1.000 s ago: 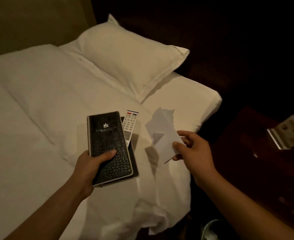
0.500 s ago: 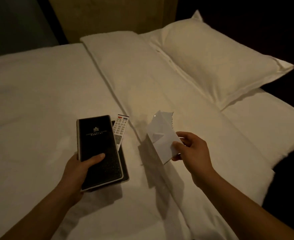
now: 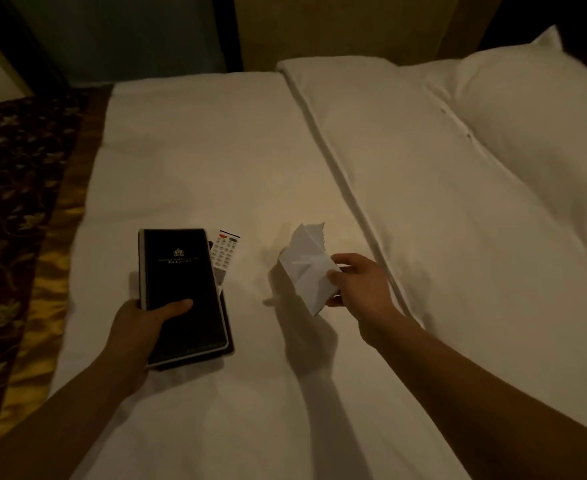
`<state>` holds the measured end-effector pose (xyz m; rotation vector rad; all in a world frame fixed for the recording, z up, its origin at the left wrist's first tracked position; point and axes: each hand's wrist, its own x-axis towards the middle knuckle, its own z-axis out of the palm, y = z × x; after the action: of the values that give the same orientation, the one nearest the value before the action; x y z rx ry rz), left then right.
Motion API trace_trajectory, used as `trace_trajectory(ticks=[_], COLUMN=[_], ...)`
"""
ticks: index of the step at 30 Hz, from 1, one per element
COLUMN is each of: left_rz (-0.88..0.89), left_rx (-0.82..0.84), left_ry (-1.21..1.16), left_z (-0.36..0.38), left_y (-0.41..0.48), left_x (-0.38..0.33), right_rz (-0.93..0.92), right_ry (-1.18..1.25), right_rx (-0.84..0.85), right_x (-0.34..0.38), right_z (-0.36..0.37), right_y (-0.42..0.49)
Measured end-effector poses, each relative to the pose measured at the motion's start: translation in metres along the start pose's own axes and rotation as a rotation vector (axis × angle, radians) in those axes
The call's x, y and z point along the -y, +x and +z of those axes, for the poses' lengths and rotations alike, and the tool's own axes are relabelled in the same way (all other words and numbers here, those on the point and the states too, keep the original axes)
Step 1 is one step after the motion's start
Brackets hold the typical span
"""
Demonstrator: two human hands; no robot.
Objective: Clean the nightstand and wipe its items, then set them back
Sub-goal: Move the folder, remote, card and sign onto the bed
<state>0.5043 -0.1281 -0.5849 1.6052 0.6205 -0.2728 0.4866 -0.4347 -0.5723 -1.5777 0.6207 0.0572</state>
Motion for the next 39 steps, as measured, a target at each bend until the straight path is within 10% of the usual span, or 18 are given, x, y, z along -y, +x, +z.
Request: trace_trajectory(ticks=[12,23,39], left_rz=[-0.018,0.227,0.443], left_rx=[-0.156,-0.240,0.002], left_ry=[0.003,0.637,0.930], left_z=[-0.020,0.009,0.091], left_y=[0.078,0.063,-0.005], left_x=[-0.009,-0.004,-0.014], right_rz=[-0.053,-0.033,-0.039], right_ry=[0.022,-0.070,-0.039], right_rx=[0.067,0.042,0.000], right_x=[0.011,-0.006,-0.020], right_z=[0.063,0.038,-0.049], right_y=[0.054,0.041,-0.006])
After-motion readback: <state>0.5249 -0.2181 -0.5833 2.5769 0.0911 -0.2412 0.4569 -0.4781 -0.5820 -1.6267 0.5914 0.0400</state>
